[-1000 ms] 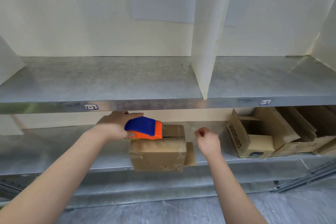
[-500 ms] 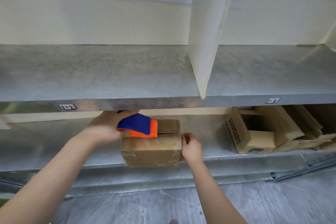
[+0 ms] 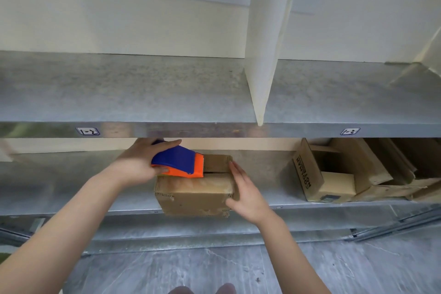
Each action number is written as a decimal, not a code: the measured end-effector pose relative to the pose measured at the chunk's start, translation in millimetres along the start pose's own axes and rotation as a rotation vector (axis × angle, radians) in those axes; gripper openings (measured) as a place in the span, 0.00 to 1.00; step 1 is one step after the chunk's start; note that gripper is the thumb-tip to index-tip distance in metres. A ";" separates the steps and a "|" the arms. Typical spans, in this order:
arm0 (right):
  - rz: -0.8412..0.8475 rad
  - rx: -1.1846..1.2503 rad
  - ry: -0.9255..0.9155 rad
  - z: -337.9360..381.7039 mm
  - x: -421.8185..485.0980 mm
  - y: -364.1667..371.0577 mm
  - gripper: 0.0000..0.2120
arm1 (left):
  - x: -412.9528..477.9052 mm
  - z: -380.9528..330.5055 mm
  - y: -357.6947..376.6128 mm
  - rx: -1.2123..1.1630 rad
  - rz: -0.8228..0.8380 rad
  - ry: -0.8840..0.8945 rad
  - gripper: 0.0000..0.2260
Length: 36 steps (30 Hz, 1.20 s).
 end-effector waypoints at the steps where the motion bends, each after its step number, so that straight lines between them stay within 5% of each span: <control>1: 0.011 0.007 0.011 4.0 2.3 3.4 0.44 | -0.8 -0.6 0.0 -0.001 -0.008 0.003 0.33; 16: -0.076 0.031 0.082 -4.9 19.5 24.6 0.38 | -35.5 -8.1 -15.0 0.080 -0.223 0.032 0.29; 22: -0.068 -0.003 0.090 -2.7 18.3 23.5 0.37 | -57.6 23.1 -25.7 0.074 -0.121 -0.081 0.32; 36: -0.065 -0.005 0.167 14.0 14.0 13.4 0.36 | -72.2 108.7 -54.1 0.004 -0.077 -0.038 0.33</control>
Point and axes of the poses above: each hand's wrist, its own x-axis towards the middle knuckle, its own y-axis out of the palm, z = x × y, the point moved 2 cm from there along x, towards the middle knuckle, and after that the axes turned 9 degrees about -z, right-handed, at the moved point
